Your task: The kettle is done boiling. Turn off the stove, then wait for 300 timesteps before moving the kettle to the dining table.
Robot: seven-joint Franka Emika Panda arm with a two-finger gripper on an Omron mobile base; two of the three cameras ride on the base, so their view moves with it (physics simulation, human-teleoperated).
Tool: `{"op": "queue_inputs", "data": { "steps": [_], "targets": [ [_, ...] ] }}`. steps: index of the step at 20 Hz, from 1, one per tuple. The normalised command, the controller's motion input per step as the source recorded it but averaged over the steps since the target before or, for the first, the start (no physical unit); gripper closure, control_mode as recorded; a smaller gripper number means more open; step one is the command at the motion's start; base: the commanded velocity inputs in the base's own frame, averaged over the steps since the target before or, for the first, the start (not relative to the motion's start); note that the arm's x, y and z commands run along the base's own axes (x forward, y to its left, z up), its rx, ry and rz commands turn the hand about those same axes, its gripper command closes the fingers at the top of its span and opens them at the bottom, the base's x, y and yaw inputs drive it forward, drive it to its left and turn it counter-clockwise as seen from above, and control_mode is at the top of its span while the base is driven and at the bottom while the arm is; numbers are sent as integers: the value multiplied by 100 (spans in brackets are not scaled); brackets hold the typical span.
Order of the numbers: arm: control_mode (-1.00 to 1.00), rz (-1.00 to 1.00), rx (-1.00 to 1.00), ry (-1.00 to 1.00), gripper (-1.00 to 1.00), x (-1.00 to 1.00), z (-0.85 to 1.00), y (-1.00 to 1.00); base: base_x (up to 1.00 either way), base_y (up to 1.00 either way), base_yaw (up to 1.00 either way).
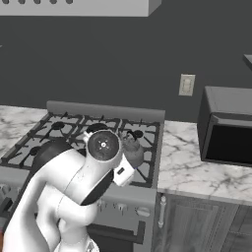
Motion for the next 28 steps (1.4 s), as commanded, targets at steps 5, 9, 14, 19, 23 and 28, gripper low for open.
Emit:
{"op": "queue_inputs", "data": {
  "steps": [5,9,14,19,23,28],
  "targets": [
    [-100,0,15,-10,-100,-8,-31,-14,0,0,0],
    [-100,0,21,0,-100,-2,-44,-8,0,0,0],
    [-100,0,24,-1,-100,-16,-46,-10,0,0,0],
    [-100,0,16,-5,-100,-27,-34,-6,0,0,0],
    [-100,0,14,-1,-100,-18,-37,-2,0,0,0],
    [-100,0,14,-1,-100,-11,-36,-7,0,0,0]
  ]
}}
